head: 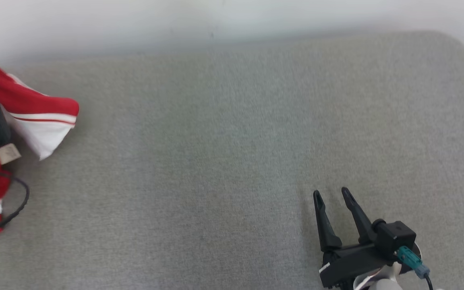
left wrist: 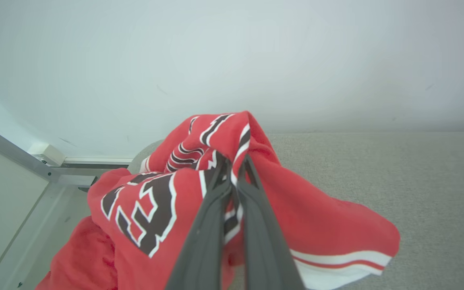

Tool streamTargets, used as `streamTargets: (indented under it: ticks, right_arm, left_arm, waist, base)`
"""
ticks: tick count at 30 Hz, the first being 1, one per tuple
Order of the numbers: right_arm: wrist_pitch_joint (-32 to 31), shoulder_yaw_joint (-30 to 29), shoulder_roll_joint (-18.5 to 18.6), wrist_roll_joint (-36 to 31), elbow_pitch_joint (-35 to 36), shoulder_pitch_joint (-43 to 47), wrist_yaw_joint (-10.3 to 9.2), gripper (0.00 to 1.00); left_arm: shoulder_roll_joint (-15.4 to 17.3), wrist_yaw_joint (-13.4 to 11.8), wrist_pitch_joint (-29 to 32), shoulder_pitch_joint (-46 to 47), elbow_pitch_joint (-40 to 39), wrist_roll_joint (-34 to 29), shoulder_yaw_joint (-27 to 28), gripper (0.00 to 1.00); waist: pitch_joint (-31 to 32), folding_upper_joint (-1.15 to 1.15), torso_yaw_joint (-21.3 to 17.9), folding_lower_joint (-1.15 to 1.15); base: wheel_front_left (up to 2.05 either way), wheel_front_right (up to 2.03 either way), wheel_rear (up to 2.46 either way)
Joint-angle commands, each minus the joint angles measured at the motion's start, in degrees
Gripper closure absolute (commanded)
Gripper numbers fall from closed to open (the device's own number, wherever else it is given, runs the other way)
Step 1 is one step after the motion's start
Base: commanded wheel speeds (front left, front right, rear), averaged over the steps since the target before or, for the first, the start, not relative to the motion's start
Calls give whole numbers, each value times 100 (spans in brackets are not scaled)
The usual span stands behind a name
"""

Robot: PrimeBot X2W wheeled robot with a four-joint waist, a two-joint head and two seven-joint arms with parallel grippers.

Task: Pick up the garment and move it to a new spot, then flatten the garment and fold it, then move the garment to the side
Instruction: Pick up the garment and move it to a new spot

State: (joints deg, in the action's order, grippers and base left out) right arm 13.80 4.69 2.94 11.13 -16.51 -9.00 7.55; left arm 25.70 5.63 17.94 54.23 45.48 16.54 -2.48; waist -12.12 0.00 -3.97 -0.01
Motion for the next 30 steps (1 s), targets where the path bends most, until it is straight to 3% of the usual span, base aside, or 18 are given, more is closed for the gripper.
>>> streamTargets:
  ticks: [1, 10, 18, 24, 30]
  right_arm:
    - [47, -2, -11, 68, -67, 118, -12, 0]
    - [133, -162, -10, 154, -261, 290, -12, 0]
    - [143, -430, -11, 36, -250, 305, -12, 0]
    - [142, -409, -11, 40, -207, 283, -12, 0]
    - [144, -287, -13, 125, -216, 183, -12, 0]
  left_arm:
    - [0, 41, 27, -49, -211, 48, -24, 100]
    - [-202, 180, 150, -63, -1911, 493, -473, 100]
    - [-837, 177, -154, -244, -3121, 837, -989, 100]
    - [-1376, 129, -482, -636, -3197, 655, -1535, 100]
    - [-1871, -27, -830, -1313, -2401, 731, -1842, 100]
  waist:
    - [779, 0, 334, 1]
    - [1292, 0, -64, 1]
    - [1269, 0, -716, 1]
    - [1165, 0, -1188, 1]
    - [1032, 0, -1503, 1]
  base:
    - [0, 0, 0]
    - [0, 0, 0]
    - [0, 0, 0]
    - [0, 0, 0]
    - [0, 0, 0]
